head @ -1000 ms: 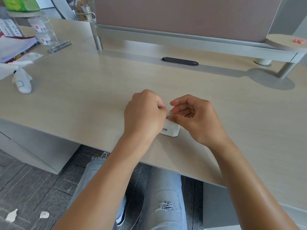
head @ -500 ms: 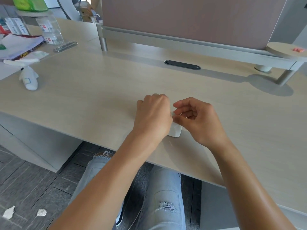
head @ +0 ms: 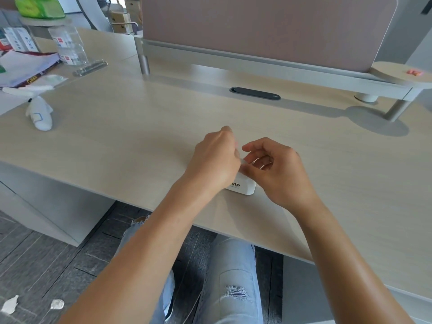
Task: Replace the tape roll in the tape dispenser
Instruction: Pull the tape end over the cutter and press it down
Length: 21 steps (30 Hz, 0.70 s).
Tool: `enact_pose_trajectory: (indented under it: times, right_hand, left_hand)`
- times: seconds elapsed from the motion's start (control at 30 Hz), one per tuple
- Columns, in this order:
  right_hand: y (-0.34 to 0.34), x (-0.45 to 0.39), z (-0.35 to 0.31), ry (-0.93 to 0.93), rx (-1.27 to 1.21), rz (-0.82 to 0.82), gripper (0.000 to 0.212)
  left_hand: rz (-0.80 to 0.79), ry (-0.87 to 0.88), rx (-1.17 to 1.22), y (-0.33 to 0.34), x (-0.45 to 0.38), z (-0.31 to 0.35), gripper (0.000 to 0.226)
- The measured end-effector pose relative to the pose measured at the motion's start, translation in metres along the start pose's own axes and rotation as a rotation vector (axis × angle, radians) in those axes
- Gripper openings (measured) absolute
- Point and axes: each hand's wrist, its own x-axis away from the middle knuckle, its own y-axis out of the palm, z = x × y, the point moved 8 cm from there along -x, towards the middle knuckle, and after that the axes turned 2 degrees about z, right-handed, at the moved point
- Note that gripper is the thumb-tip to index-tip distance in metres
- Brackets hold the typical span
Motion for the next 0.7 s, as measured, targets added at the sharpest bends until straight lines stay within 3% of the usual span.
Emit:
enact_pose_trajectory:
  times: [0.3,0.47,0.7]
  right_hand:
    - [0.001,0.001,-0.014,-0.018,0.182,0.024,0.034]
    - [0.006,0.002,-0.022,-0.022,0.299,-0.001,0.046]
    - [0.01,0.003,-0.028,-0.002,0.396,-0.011,0.045]
  left_hand:
    - [0.028,0.008,0.245,-0.005,-0.007,-0.026,0.025]
    - [0.082,-0.042,0.402,-0.002,-0.006,-0.048,0.023]
    - [0.176,-0.188,0.691,-0.002,-0.006,-0.088,0.029]
